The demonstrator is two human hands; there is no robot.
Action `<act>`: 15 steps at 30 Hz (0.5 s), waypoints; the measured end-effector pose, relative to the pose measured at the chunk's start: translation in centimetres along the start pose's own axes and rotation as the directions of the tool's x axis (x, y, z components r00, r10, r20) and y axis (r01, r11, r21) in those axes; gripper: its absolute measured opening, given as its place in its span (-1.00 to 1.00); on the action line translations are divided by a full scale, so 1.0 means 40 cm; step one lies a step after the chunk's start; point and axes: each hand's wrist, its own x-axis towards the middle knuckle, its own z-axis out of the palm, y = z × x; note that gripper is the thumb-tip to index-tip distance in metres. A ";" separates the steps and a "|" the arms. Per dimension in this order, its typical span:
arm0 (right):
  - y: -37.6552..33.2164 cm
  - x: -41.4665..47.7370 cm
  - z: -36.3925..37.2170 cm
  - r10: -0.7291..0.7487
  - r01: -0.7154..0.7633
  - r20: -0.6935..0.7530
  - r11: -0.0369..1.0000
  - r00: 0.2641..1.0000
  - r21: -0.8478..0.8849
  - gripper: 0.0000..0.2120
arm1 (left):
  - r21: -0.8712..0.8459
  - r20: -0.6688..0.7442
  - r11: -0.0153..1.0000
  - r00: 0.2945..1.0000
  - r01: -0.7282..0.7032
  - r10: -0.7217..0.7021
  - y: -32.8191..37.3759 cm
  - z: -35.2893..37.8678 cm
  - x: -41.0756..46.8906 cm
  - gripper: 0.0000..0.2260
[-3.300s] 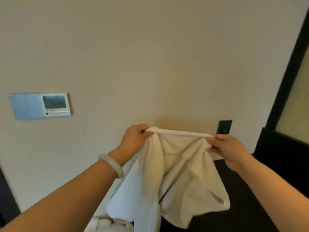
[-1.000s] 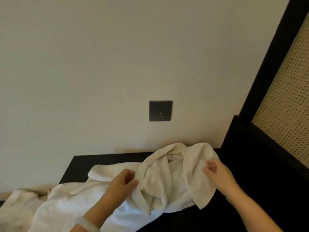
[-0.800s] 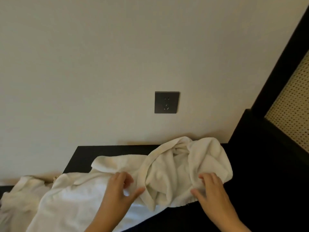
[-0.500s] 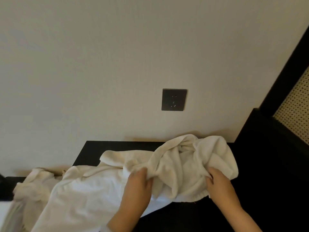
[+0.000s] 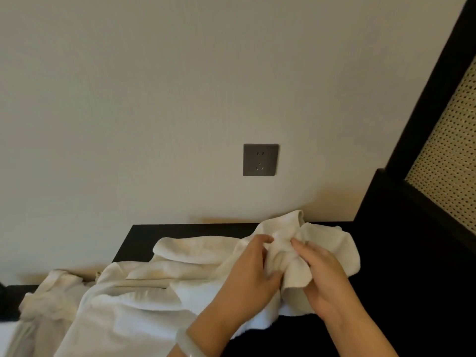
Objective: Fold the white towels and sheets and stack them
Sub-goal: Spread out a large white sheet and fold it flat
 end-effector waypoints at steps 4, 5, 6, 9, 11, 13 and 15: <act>-0.041 0.043 0.008 -0.110 0.115 -0.066 0.991 0.992 0.068 -0.75 | 0.242 -0.126 0.967 0.990 0.086 -0.056 -0.063 -0.019 -0.032 -0.74; -0.059 0.054 0.012 -0.133 0.136 -0.050 0.988 0.990 0.074 -0.77 | 0.220 -0.143 0.968 0.986 0.118 -0.088 -0.072 -0.032 -0.033 -0.78; -0.072 0.067 0.015 -0.140 0.142 -0.031 0.989 0.990 0.052 -0.82 | 0.171 -0.159 0.974 0.980 0.149 -0.122 -0.080 -0.045 -0.033 -0.82; -0.063 0.092 0.019 -0.059 0.057 -0.007 0.982 0.998 -0.178 -0.77 | 0.123 -0.223 0.965 0.954 0.233 -0.201 -0.103 -0.076 -0.026 -0.87; -0.023 0.086 0.017 -0.025 0.015 -0.023 0.937 0.999 -0.349 -0.65 | 0.137 -0.258 0.945 0.932 0.298 -0.256 -0.119 -0.082 -0.026 -0.86; 0.028 0.064 0.011 -0.025 0.014 -0.018 0.889 1.000 -0.458 -0.66 | 0.136 -0.303 0.924 0.903 0.357 -0.304 -0.130 -0.082 -0.031 -0.88; 0.072 0.039 0.012 -0.027 0.016 -0.014 0.851 1.000 -0.524 -0.75 | 0.102 -0.339 0.913 0.876 0.396 -0.342 -0.131 -0.082 -0.037 -0.91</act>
